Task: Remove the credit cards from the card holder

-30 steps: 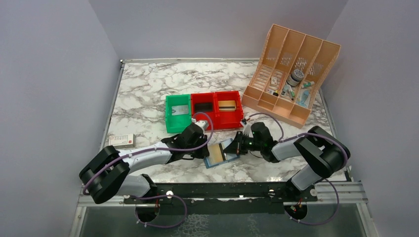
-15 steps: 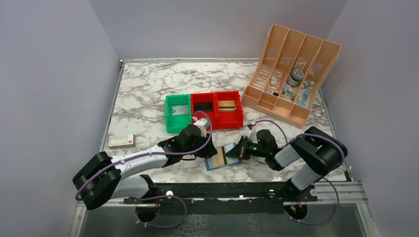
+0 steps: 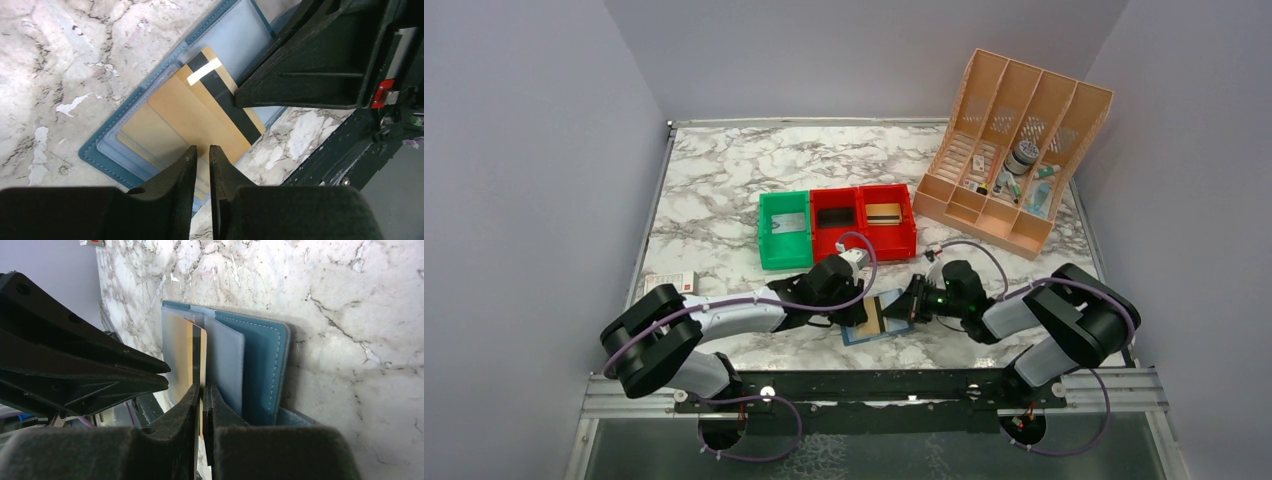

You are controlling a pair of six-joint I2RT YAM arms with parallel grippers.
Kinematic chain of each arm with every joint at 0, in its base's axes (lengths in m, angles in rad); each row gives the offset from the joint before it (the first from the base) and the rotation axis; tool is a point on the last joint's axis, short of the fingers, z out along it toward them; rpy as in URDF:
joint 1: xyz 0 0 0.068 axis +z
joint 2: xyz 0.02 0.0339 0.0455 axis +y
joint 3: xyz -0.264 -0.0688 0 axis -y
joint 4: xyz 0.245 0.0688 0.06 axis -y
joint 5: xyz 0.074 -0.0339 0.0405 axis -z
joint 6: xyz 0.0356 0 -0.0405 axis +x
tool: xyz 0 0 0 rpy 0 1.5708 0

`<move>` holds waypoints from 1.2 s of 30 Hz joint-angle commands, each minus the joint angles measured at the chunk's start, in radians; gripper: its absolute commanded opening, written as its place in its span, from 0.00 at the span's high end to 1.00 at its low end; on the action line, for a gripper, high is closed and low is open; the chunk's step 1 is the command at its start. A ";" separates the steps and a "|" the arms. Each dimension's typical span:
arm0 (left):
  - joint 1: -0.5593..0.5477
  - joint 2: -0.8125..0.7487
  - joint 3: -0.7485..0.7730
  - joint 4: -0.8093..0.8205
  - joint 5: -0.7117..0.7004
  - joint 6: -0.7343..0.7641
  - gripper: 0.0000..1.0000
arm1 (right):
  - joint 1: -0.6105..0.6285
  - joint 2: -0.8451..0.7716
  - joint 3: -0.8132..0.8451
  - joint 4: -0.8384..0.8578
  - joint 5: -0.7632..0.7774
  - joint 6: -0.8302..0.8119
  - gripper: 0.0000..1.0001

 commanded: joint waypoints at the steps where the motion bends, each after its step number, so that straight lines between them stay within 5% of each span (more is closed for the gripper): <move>1: -0.006 0.019 0.036 -0.071 -0.061 0.017 0.82 | 0.004 -0.024 0.050 -0.096 0.016 -0.070 0.91; 20: -0.008 0.042 0.049 -0.120 -0.090 0.023 0.87 | 0.004 0.018 0.172 -0.282 -0.035 -0.239 0.72; 29: -0.009 0.039 0.049 -0.130 -0.096 0.026 0.88 | -0.004 -0.030 0.132 -0.222 -0.031 -0.210 0.96; 36: -0.010 0.043 0.048 -0.129 -0.095 0.028 0.88 | -0.032 -0.097 0.094 -0.254 0.019 -0.206 0.99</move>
